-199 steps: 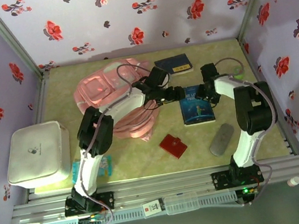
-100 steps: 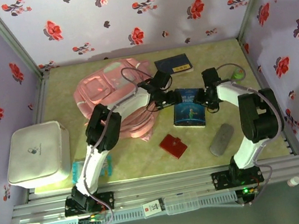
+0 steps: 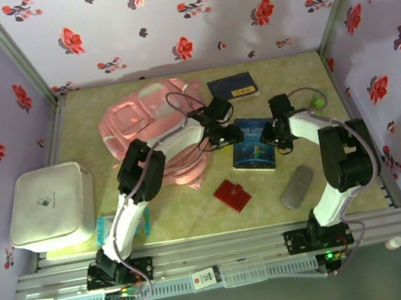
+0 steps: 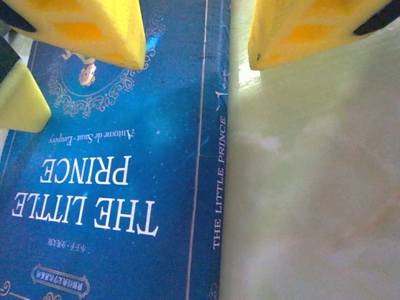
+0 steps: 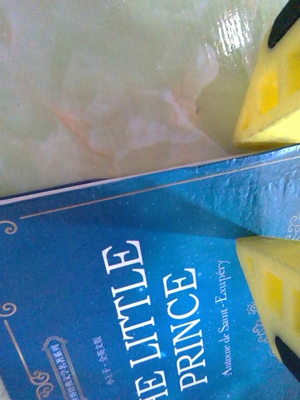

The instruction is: Pack books, pencil case, and school supplies into a backpack

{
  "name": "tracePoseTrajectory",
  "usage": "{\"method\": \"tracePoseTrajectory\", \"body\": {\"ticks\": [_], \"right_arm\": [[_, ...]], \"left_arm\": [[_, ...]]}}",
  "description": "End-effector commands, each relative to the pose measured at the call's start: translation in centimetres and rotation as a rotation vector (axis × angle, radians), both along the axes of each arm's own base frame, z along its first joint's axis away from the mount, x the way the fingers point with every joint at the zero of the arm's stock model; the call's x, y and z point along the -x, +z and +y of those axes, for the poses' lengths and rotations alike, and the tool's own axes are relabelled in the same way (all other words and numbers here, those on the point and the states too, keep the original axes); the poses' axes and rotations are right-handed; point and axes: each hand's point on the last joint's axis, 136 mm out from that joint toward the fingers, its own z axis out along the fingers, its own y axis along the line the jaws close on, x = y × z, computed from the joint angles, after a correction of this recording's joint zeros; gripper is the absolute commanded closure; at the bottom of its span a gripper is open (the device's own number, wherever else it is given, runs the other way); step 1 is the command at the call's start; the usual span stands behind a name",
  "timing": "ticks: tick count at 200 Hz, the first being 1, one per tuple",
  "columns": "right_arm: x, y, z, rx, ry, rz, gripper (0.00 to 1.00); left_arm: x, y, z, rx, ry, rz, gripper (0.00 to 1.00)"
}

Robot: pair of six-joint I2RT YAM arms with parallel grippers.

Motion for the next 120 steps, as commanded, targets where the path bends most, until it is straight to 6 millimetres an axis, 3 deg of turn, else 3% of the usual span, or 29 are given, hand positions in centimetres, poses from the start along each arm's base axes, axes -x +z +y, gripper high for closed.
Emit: {"method": "tracePoseTrajectory", "body": {"ticks": [1,68,98,120], "right_arm": [[1.0,-1.4,0.3,-0.011,-0.009,0.048,0.62],[1.1,-2.2,1.0,-0.037,-0.014,0.060,0.63],[1.1,-2.3,1.3,-0.054,-0.016,0.058,0.64],[0.9,-2.3,1.8,-0.090,-0.022,0.046,0.65]], "left_arm": [[0.9,-1.1,-0.5,-0.004,-0.026,0.039,0.55],[1.3,-2.2,-0.7,-0.002,-0.030,0.072,0.54],[1.8,-1.0,-2.0,0.072,-0.060,0.094,0.55],[1.8,1.5,-3.3,0.178,-0.073,0.111,0.58]]}}
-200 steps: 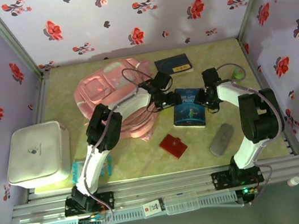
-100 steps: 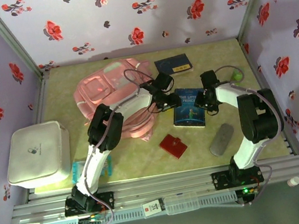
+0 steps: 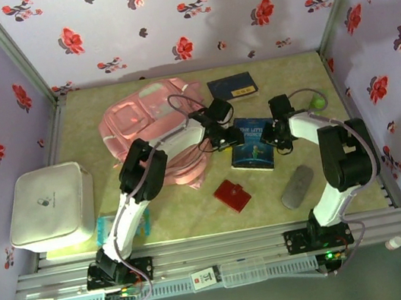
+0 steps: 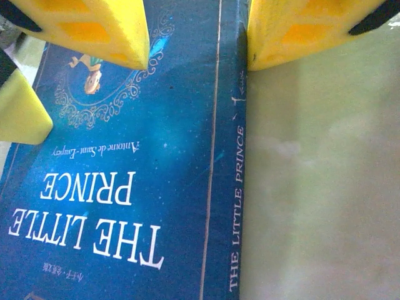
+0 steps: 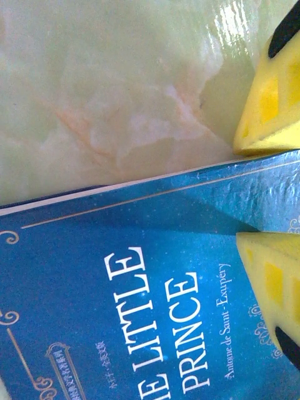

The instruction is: Pack books, pencil case, and school supplies into a backpack

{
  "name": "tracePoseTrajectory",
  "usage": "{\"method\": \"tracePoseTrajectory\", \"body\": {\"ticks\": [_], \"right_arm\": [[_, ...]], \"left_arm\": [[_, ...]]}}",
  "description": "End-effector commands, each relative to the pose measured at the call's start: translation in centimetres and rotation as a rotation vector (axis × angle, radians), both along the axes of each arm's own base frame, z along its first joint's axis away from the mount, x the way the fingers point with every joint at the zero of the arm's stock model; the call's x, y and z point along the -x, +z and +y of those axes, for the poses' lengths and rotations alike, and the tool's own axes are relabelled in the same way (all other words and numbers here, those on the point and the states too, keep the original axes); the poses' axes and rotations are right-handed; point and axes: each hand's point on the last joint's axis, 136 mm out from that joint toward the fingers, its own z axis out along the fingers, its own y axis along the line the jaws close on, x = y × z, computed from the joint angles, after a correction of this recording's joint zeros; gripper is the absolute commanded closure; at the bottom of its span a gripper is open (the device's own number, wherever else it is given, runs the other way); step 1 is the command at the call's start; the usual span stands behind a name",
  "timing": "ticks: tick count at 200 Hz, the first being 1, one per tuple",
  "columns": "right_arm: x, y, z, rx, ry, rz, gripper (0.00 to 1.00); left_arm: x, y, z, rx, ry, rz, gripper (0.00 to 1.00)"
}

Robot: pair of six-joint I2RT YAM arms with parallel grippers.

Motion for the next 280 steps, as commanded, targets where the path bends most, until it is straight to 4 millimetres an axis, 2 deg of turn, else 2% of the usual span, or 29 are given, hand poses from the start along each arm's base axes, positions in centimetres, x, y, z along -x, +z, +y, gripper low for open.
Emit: {"method": "tracePoseTrajectory", "body": {"ticks": [1,36,63,90,146,182,212,248,280], "right_arm": [[1.0,-1.9,1.5,-0.070,0.003,0.049,0.65],[0.9,-2.1,1.9,-0.128,-0.030,0.035,0.66],[0.7,-2.0,1.9,-0.144,-0.043,0.020,0.66],[0.7,-2.1,1.8,-0.151,-0.051,0.015,0.67],[0.5,-2.1,1.9,-0.158,-0.059,0.012,0.67],[0.5,-2.1,1.5,-0.144,-0.069,0.010,0.67],[0.4,-1.7,1.5,-0.142,-0.074,-0.003,0.66],[-0.2,-0.1,1.3,-0.151,-0.093,-0.073,0.60],[-1.2,2.4,1.5,-0.190,-0.117,-0.168,0.48]], "left_arm": [[1.1,2.3,-2.8,0.151,-0.051,0.059,0.59],[0.3,7.5,-3.5,0.316,-0.034,0.033,0.65],[0.6,9.8,-3.5,0.405,-0.015,0.031,0.72],[1.0,9.9,-3.4,0.444,0.005,0.047,0.75],[1.5,6.9,-3.2,0.380,0.002,0.093,0.72],[1.4,6.8,-3.1,0.367,-0.006,0.090,0.73],[1.5,6.8,-3.0,0.357,-0.015,0.085,0.82],[0.8,8.5,-2.0,0.348,-0.011,0.031,1.00],[-1.0,11.6,0.6,0.363,0.033,-0.062,1.00]]}}
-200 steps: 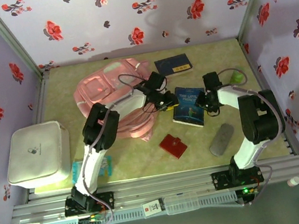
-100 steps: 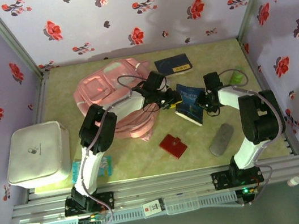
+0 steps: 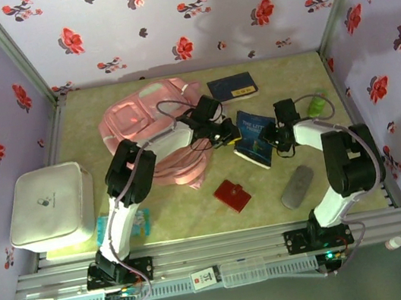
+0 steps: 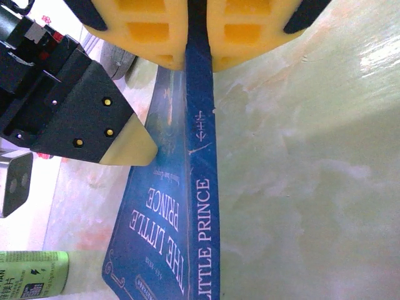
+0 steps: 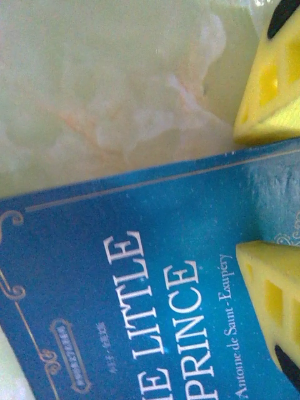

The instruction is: Pack books, pencil case, and school supplies into a backpack

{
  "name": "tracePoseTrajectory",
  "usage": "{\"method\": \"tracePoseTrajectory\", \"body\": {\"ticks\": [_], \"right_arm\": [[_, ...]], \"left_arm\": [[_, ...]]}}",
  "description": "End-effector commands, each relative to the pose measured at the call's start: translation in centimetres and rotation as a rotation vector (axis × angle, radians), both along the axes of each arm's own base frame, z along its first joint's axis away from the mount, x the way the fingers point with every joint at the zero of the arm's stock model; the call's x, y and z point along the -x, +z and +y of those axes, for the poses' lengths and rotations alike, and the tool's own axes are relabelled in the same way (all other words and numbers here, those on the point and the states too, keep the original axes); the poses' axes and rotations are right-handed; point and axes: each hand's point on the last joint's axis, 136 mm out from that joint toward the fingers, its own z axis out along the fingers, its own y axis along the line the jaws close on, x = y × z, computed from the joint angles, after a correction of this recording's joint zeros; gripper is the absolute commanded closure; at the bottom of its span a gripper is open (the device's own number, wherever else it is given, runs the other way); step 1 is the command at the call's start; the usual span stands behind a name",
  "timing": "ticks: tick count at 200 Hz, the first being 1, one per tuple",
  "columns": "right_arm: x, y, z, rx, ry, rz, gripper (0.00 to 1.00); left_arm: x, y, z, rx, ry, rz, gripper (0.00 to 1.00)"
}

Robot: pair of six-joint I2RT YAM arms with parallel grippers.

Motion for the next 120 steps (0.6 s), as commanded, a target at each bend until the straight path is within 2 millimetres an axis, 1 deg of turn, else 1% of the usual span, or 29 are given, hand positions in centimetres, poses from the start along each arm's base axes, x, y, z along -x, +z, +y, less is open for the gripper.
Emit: {"method": "tracePoseTrajectory", "body": {"ticks": [1,19,42,56,80,90,101,110,120], "right_arm": [[-0.7,1.9,1.1,-0.061,-0.004,-0.075,0.48],[-1.3,3.3,1.8,-0.109,0.000,-0.126,0.43],[-2.3,5.5,3.1,-0.201,0.008,-0.200,0.37],[-3.0,6.8,3.8,-0.268,0.003,-0.247,0.33],[-4.3,9.5,5.5,-0.411,-0.004,-0.348,0.33],[-4.8,10.6,6.0,-0.471,-0.026,-0.390,0.33],[-5.1,11.9,7.1,-0.545,-0.035,-0.448,0.32],[-5.4,13.2,8.1,-0.617,-0.038,-0.492,0.31],[-5.7,13.9,8.9,-0.682,-0.055,-0.503,0.29]], "left_arm": [[-0.9,6.8,1.1,0.086,-0.009,-0.136,1.00],[-2.2,8.4,3.6,0.082,0.058,-0.181,1.00],[-4.0,10.8,7.2,0.107,0.150,-0.232,1.00],[-5.0,12.0,9.6,0.118,0.213,-0.257,1.00],[-6.5,13.9,14.2,0.126,0.338,-0.309,1.00],[-7.0,14.4,16.2,0.126,0.401,-0.321,1.00],[-7.5,14.9,18.4,0.129,0.480,-0.327,1.00],[-7.8,15.2,19.8,0.146,0.529,-0.329,1.00],[-8.2,15.8,21.0,0.178,0.578,-0.335,1.00]]}}
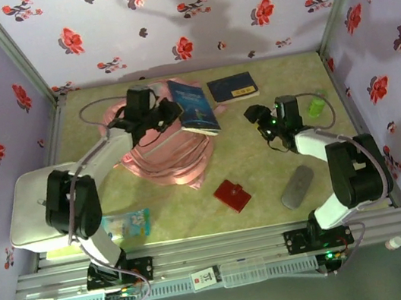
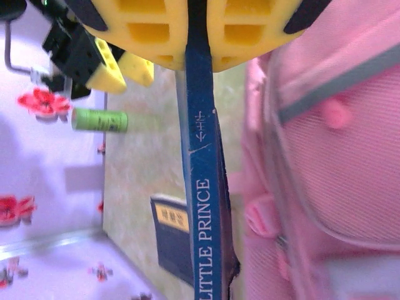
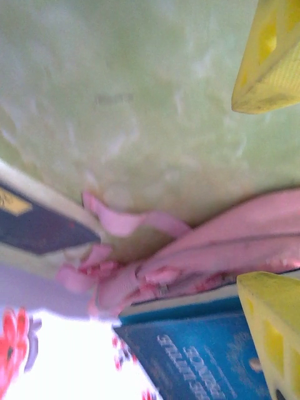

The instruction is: Pack books, pencil case, and school supplies into a backpack

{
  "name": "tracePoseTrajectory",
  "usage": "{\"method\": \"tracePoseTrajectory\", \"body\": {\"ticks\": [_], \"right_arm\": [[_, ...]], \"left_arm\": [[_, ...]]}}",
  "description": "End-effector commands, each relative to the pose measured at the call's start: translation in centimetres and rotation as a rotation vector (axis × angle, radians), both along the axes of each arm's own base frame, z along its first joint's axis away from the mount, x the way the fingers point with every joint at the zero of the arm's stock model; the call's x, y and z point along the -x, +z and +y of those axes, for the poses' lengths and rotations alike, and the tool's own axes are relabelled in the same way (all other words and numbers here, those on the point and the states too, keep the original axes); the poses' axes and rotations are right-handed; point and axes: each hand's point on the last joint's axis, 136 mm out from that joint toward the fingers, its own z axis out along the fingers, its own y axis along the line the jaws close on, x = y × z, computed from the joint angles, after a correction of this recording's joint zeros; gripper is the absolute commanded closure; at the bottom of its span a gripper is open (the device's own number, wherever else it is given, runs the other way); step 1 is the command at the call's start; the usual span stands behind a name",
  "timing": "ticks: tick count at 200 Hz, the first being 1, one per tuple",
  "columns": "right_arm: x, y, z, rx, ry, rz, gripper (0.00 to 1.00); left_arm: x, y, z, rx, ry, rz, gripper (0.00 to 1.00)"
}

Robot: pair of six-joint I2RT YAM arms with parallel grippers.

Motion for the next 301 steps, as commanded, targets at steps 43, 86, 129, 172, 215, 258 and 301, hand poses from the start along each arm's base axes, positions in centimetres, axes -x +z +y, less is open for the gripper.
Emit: {"method": "tracePoseTrajectory", "body": {"ticks": [43,86,129,172,215,258,301], "right_arm": [[-1.7,7.0,9.3,-0.444,0.055,-0.167,0.26],[0.0,6.7,15.6,-0.550,0.085,-0.101,0.24],[0.4,6.2,19.2,-0.581,0.104,-0.056,0.20],[-1.0,7.2,20.7,-0.609,0.118,-0.081,0.20],[-2.0,7.6,21.0,-0.596,0.108,-0.102,0.26],[-2.8,8.1,20.6,-0.599,0.084,-0.138,0.38],[-2.7,8.0,19.9,-0.534,0.083,-0.172,0.59]], "left_arm": [[-2.2,4.2,4.9,0.165,0.236,-0.101,1.00],[-2.9,4.1,5.2,0.197,0.278,-0.092,1.00],[-3.2,3.8,4.9,0.216,0.287,-0.080,1.00],[-2.9,3.9,4.7,0.227,0.284,-0.077,1.00],[-2.6,3.8,4.6,0.230,0.283,-0.071,1.00],[-2.3,3.8,4.6,0.228,0.279,-0.073,1.00],[-1.3,2.2,4.5,0.186,0.263,-0.044,1.00]]}}
